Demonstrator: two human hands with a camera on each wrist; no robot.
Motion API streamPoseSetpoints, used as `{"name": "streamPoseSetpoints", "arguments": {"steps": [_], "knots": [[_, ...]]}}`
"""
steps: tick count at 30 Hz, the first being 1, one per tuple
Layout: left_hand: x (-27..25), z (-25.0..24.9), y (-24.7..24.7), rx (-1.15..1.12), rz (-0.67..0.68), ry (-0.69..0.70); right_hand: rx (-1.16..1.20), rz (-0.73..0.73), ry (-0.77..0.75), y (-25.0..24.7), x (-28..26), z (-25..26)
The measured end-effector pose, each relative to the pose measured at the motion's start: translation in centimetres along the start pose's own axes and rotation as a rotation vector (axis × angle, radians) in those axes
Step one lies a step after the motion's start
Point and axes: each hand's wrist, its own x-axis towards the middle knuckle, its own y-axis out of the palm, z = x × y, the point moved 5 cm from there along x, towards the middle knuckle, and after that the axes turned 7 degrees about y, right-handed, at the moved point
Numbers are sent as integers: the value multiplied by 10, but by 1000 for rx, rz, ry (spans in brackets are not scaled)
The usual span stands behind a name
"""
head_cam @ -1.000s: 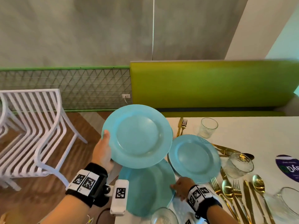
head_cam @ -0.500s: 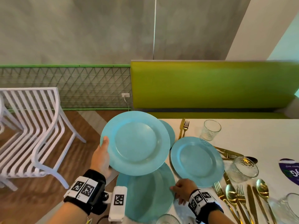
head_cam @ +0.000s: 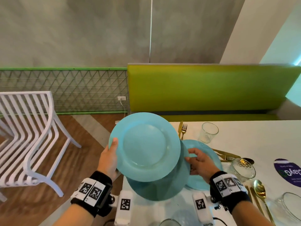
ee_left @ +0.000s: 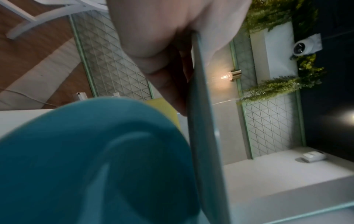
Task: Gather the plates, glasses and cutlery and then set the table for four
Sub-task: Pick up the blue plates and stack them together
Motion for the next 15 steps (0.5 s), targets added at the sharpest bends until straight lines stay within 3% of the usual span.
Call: {"name": "streamPoseSetpoints", "arguments": {"steps": [4, 6, 8, 10, 12, 15], "knots": [[5, -4, 17, 67, -2, 59, 150, 26, -24, -2, 5, 14], [10, -8, 22, 172, -66, 143, 198, 33, -22, -3, 12, 17], [16, -12, 20, 424, -150, 256, 238, 46, -9, -3, 20, 21], [24, -12, 21, 699, -137, 317, 290, 62, 6, -4, 28, 25], [30, -8, 27, 590, -128, 280, 338, 89, 6, -4, 36, 31], [40, 6, 37, 205, -85, 150, 362, 124, 5, -4, 51, 38]]}}
